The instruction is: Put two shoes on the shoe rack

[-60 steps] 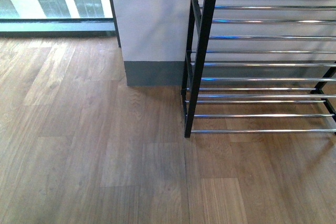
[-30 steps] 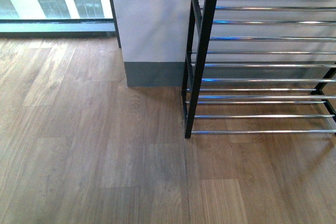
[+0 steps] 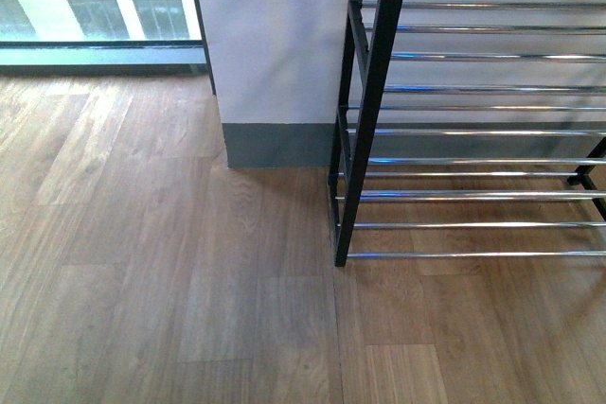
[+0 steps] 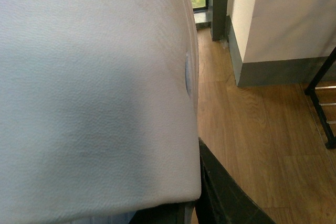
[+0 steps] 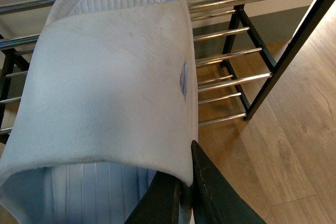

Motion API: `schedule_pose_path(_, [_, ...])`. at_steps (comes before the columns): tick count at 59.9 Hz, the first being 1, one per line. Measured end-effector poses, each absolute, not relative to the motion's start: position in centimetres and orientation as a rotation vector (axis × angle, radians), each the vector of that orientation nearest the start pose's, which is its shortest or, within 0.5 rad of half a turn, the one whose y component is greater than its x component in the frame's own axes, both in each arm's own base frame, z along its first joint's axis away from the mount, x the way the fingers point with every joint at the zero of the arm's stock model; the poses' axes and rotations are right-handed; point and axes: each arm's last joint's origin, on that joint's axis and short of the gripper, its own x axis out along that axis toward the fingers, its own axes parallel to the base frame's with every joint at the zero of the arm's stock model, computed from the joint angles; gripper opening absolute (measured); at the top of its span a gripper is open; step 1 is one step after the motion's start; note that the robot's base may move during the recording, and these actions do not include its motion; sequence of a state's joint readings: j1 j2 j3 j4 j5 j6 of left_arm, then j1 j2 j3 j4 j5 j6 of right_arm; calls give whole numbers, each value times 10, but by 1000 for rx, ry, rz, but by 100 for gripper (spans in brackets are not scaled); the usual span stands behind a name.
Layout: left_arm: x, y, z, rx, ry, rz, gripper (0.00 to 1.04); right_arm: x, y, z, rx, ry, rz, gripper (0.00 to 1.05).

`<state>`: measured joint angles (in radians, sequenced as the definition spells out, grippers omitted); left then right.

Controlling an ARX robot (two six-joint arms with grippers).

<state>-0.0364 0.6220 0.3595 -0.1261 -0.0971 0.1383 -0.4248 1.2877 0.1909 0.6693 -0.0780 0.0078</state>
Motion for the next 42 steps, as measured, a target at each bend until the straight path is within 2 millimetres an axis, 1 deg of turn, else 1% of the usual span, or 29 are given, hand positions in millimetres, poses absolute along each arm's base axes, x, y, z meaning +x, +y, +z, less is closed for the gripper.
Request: schedule_pose_path(42, [147,-3,215,162,392,33,2,182,-80,126,114,416,-344,2])
